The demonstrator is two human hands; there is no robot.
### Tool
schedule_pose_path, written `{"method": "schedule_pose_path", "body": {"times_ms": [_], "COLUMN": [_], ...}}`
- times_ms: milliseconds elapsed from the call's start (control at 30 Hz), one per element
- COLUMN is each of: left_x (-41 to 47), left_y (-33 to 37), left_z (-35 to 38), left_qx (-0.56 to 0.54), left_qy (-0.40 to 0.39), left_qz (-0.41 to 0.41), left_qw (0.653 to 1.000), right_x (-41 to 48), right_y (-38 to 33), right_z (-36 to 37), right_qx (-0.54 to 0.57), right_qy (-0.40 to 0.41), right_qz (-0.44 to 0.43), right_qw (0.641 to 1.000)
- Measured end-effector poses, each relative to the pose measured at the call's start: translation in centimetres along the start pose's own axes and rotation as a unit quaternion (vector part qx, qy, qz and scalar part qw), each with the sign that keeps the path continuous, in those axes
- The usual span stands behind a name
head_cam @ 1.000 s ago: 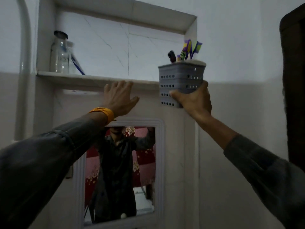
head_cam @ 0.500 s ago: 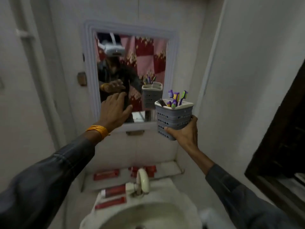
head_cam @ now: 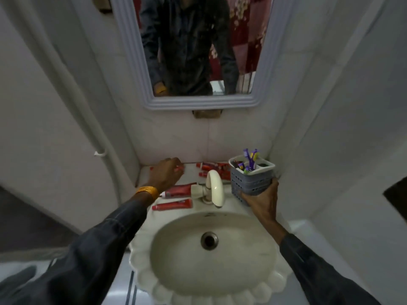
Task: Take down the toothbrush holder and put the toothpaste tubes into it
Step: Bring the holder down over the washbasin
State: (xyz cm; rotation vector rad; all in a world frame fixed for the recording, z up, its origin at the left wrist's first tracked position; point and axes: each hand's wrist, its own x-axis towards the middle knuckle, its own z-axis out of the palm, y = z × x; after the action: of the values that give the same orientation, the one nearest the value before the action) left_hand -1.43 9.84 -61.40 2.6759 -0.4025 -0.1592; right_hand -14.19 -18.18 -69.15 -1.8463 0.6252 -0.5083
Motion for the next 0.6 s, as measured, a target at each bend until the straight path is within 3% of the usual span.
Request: {"method": "schedule_pose_path", "body": {"times_ms": [333,600], "left_x": [1.8,4.4], "left_y": [-3.0,-2.2], "left_z": [9.0,11.1], "left_qx": [0.085,0.188], "left_qy": [-0.073,-0.068], "left_qz": [-0.032,0.045], "left_qw": [0.993,0.979], "right_x": [-0.9,-1.9], "right_y": [6.6,6.5], "right_z": [1.9,2.2], "right_qx": [0.059,0.087], "right_qy": [-0.012,0.021], "right_qz": [0.01,0.006], "right_qw": [0.998,0.996]}}
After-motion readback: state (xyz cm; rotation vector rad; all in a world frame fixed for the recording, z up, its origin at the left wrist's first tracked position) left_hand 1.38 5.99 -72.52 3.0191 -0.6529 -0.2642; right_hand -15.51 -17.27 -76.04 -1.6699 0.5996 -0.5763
